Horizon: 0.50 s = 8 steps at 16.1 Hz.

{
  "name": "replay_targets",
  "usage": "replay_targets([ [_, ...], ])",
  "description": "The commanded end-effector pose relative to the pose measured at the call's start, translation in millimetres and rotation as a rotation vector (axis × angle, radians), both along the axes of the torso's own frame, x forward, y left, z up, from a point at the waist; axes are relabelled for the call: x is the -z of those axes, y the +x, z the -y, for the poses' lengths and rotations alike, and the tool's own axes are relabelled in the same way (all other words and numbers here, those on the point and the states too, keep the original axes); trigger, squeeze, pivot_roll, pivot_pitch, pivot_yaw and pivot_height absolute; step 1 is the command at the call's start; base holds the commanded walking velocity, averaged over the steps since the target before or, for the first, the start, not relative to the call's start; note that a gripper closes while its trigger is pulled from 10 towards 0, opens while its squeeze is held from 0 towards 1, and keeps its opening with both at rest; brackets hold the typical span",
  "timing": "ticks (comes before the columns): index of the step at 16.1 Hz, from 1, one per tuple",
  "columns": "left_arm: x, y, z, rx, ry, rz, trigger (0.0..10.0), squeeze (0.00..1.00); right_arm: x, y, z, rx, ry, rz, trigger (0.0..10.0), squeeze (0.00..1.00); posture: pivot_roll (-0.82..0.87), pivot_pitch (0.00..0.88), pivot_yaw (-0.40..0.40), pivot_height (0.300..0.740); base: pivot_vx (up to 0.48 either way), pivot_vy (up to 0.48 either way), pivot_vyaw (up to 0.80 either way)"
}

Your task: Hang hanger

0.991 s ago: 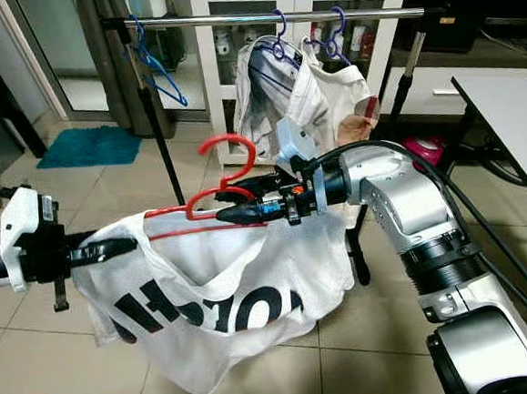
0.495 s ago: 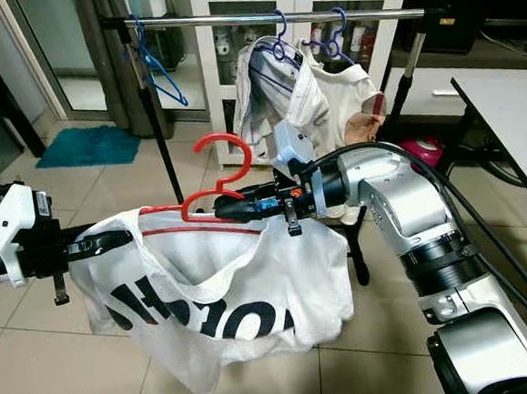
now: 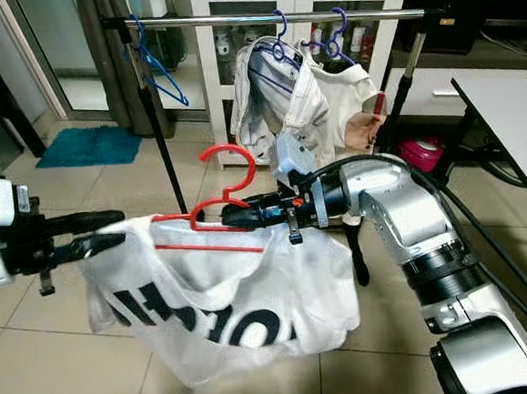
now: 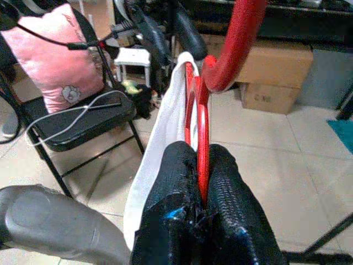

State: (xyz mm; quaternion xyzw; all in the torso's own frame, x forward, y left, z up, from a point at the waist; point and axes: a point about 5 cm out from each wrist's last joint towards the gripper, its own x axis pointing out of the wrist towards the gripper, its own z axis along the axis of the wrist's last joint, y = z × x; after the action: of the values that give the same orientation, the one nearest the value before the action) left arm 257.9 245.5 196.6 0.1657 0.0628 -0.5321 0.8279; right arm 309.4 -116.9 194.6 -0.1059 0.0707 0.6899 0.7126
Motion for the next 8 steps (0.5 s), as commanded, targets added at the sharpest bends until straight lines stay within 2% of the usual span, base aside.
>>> replay_targets([
  [1,-5,-1.1,-0.8,0.011,0.026,0.021,10.0,1.00,-5,0.8,1.7,0.010,0.007,0.030,0.0,0.00,0.00,0.000,0.019,0.740,0.000,0.000,0.00],
  [4,-10,4.8,-0.8,-0.023,-0.001,0.065,10.0,1.00,-1,2.8,4.6,0.050,-0.007,0.035,0.0,0.00,0.00,0.000,0.019,0.740,0.000,0.000,0.00],
  [6,-21,15.6,-4.1,-0.145,-0.118,0.107,10.0,1.00,13,14.0,9.1,0.225,-0.048,0.036,0.0,0.00,0.00,0.000,0.019,0.740,0.000,0.000,0.00],
  [8,-26,18.8,-2.9,-0.214,-0.186,0.137,10.0,1.00,18,18.4,3.8,0.334,0.010,0.019,0.0,0.00,-0.01,0.000,0.023,0.740,0.000,0.000,0.00],
])
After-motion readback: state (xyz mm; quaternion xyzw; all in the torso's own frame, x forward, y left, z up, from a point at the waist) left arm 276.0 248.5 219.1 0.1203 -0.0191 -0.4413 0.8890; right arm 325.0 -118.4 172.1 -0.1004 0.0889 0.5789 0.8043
